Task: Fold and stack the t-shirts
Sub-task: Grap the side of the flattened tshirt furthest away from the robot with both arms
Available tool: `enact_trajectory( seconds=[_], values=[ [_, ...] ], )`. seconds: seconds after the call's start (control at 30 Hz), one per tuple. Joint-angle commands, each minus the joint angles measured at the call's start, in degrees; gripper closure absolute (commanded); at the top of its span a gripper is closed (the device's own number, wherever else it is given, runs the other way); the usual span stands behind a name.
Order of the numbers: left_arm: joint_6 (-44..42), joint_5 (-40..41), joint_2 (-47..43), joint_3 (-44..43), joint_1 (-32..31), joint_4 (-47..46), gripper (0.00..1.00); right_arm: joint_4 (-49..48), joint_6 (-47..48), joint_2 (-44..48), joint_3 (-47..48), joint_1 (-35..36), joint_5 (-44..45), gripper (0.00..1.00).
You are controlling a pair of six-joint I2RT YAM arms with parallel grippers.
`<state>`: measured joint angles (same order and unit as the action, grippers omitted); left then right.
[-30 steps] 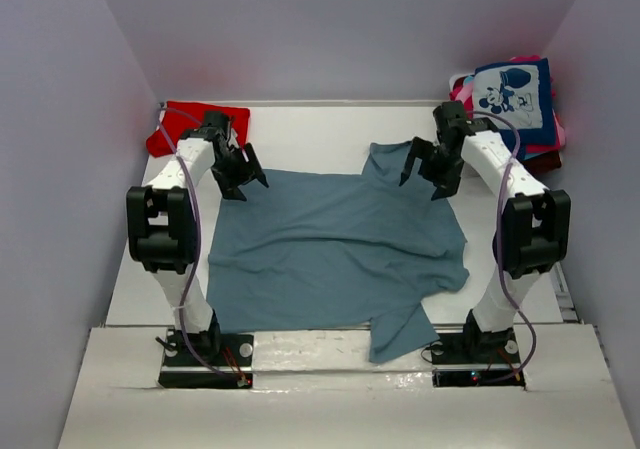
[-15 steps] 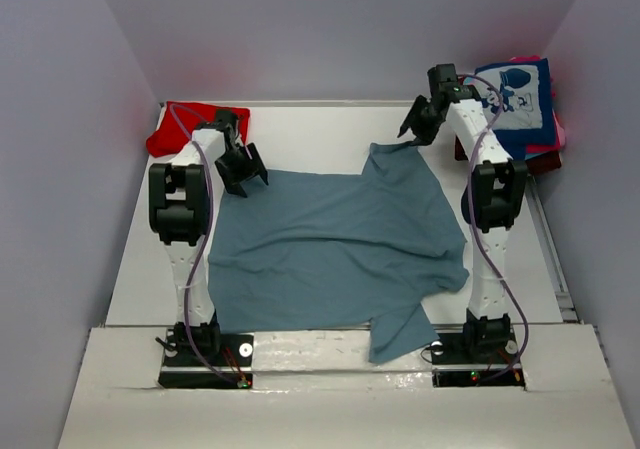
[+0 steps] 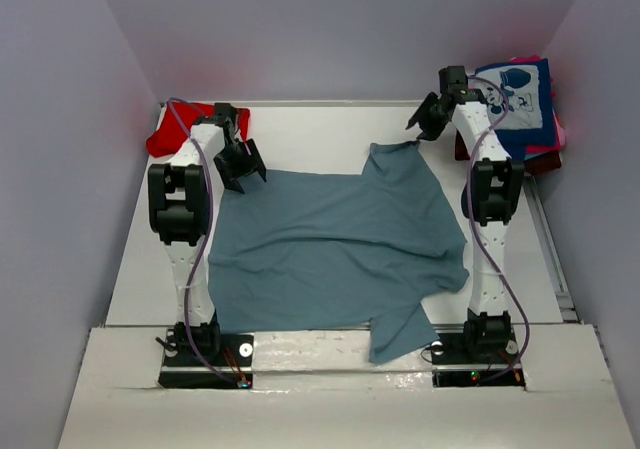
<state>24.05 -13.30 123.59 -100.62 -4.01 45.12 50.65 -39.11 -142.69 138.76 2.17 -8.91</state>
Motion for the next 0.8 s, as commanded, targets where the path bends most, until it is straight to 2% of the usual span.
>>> enact_trajectory(
  seconds=[0.0,0.53,0.77],
  values=[
    [-1.4,1.2,-2.6,-1.2,0.1,2.5,0.22,-4.5,-1.7,-2.8,1.2,0.4,-2.1,0.49],
    [-1.5,1.1,-1.7,-1.3,0.1,2.9,0.22,-4.9,-1.6,-5.7,3.1,0.4,1.4,0.50],
    [-1.6,1.0,-1.1,-2.0,0.1,3.1,0.22,-4.4,-1.8,-7.0,3.3,0.4,1.3,0.53]
  ],
)
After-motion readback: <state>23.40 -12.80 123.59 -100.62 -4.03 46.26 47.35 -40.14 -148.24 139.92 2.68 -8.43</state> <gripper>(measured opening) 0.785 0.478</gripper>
